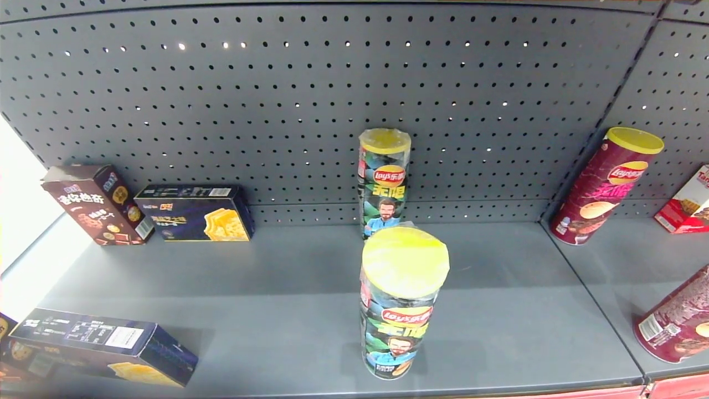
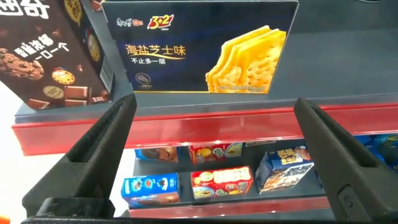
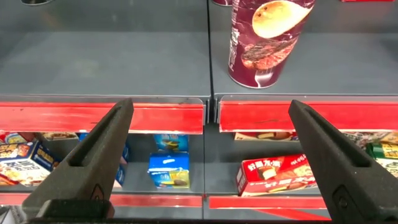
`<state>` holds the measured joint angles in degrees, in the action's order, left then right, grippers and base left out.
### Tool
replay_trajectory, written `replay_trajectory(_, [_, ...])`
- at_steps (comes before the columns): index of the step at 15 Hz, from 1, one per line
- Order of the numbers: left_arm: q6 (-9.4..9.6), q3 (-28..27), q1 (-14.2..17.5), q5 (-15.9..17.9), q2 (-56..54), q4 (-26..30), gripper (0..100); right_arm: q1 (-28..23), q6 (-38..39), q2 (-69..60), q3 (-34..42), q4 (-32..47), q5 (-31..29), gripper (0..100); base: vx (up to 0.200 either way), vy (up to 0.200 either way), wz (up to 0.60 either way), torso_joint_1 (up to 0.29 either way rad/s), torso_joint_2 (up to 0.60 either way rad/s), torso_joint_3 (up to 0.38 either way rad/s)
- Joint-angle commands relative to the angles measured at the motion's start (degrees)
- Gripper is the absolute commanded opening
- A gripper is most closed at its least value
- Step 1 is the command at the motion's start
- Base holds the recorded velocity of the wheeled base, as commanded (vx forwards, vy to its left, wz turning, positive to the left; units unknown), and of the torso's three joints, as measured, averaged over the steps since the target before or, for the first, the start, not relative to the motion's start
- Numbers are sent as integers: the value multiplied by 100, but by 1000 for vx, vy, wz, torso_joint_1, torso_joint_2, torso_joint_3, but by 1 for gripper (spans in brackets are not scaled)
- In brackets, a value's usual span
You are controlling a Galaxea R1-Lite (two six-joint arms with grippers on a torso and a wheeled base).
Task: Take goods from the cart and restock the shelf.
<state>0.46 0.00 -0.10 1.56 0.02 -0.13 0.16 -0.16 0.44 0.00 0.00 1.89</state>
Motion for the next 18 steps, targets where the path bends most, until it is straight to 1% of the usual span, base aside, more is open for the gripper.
replay_trajectory(1, [-2, 0, 1, 2, -2, -4, 100, 2, -2, 9, 0, 0, 4, 100, 0, 0, 0, 0, 0, 0])
replay_trajectory(6, [15, 0, 1, 11, -2, -4, 100, -7, -11, 9, 0, 0, 4, 100, 0, 0, 0, 0, 0, 0])
replay_trajectory(8, [6, 0, 1, 2, -2, -4, 100, -7, -2, 9, 0, 0, 4, 100, 0, 0, 600, 2, 5, 0])
replay_trajectory(16, [33, 0, 1, 2, -2, -4, 100, 2, -2, 9, 0, 0, 4, 100, 0, 0, 0, 0, 0, 0])
replay_trajectory(17, [24, 0, 1, 11, -2, -4, 100, -7, -2, 9, 0, 0, 4, 100, 0, -200, 0, -2, 2, 2])
replay_trajectory(18, [6, 0, 1, 11, -2, -4, 100, 2, -2, 9, 0, 0, 4, 100, 0, 0, 0, 0, 0, 0])
